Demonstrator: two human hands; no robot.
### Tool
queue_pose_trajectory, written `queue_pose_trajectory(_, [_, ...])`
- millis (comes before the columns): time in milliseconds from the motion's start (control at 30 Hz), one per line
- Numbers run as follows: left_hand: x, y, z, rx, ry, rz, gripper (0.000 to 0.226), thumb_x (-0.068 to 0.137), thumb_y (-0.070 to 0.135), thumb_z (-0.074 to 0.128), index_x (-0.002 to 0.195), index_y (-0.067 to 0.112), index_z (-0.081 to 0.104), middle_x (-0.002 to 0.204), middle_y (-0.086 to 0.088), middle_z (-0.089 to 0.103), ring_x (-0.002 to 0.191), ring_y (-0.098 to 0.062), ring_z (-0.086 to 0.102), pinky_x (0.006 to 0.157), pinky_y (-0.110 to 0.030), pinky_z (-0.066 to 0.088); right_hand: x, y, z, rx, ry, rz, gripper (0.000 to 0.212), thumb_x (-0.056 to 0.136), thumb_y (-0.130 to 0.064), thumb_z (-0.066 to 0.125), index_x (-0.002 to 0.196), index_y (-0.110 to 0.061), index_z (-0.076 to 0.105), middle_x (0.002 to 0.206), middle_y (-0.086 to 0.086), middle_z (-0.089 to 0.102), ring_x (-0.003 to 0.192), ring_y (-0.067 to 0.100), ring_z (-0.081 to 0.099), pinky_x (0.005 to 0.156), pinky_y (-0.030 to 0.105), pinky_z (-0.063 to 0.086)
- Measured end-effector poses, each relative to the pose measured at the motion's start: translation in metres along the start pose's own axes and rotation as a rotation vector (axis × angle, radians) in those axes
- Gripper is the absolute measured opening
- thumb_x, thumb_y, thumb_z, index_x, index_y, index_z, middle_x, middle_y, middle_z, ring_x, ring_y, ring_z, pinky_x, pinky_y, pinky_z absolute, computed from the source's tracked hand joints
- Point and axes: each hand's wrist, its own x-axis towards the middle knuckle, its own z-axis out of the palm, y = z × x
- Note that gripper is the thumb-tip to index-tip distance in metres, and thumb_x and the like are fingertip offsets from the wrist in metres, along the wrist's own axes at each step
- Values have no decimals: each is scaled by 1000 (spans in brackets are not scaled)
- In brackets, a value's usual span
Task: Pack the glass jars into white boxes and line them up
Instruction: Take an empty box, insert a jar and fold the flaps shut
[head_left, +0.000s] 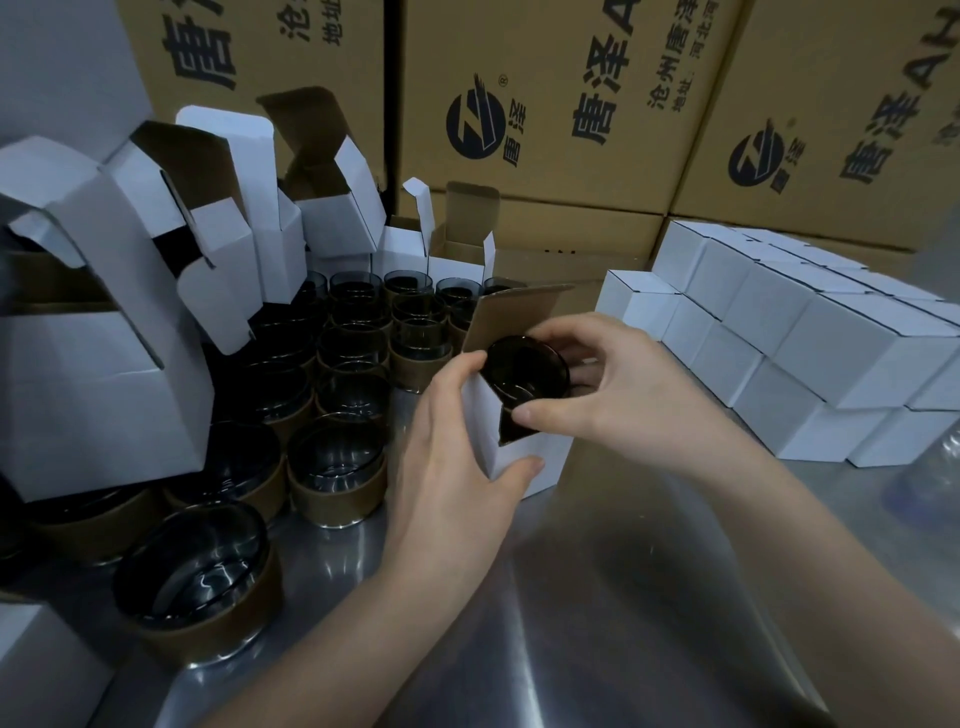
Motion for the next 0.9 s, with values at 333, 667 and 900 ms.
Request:
queue_pose_trajectory(333, [-3,4,2,-2,-21,20,95,72,22,83,115,77,19,140,25,39,126,-1,46,101,-35,48,5,-5,2,-286,-19,53,50,62,-37,86,106,-26,67,99,-9,53,83,6,54,68,21,43])
queue_pose_trajectory(667, [-2,-2,4,-12,-29,40,91,71,24,84,116,74,23,139,26,37,121,5,42,94,-24,42,14,-17,2,-433,-181,148,34,67,-30,81,96,-23,67,86,-7,61,75,7,57,54,22,42])
queue_pose_trajectory(900, [-2,-8,7,-9,-37,59,91,71,25,84,117,73,23,135,27,33,111,29,32,85,-8,32,17,-20,2,-494,-245,145,42,69,-31,77,106,-22,60,93,-8,58,80,5,55,64,26,48])
